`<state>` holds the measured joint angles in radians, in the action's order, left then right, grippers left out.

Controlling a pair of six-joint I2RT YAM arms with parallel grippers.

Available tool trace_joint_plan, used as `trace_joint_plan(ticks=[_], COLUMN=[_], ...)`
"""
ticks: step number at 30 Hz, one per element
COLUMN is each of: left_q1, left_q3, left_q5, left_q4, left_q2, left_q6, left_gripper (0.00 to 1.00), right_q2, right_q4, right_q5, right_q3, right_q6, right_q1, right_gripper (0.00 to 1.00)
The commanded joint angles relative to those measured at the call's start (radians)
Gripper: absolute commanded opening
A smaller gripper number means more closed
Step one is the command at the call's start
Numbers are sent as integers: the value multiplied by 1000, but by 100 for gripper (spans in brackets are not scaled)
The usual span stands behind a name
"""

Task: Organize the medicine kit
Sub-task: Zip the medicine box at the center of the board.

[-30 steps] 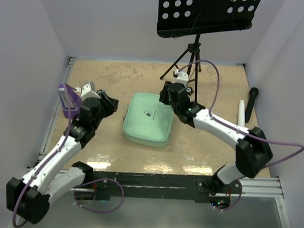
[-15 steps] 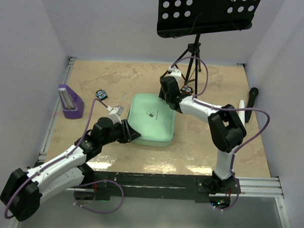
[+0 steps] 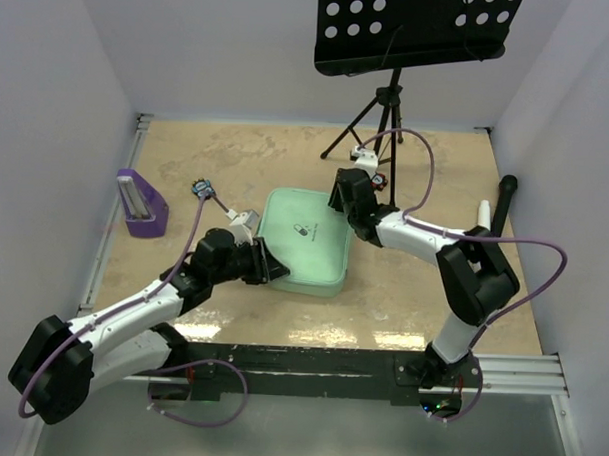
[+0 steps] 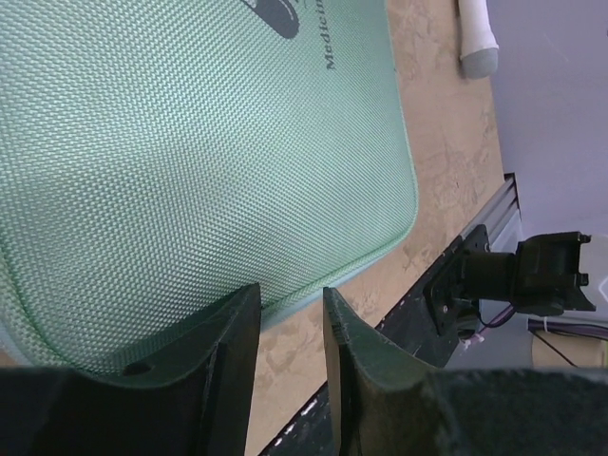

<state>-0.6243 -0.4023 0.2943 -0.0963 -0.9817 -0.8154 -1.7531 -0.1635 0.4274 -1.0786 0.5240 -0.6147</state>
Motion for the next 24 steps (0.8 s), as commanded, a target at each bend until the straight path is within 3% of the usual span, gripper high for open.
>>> trace_joint_plan(ticks=[1,10,24], left_q1=[18,159,198], left_q3=[-46,-105,-243], left_q5=[-139,-187,-190], left_q4=[61,70,-36], left_q2=[-64,-201,-445], left_q6=[36,56,108], left_gripper=[38,38,38], right_q2=[67,202,348], right_q4=[59,44,61], right_q5=[-88,-160,-242], right_q3=[121,269,364], right_q6=[31,59,91], right_q1=[-11,-17,-56], right_gripper=[36,36,36])
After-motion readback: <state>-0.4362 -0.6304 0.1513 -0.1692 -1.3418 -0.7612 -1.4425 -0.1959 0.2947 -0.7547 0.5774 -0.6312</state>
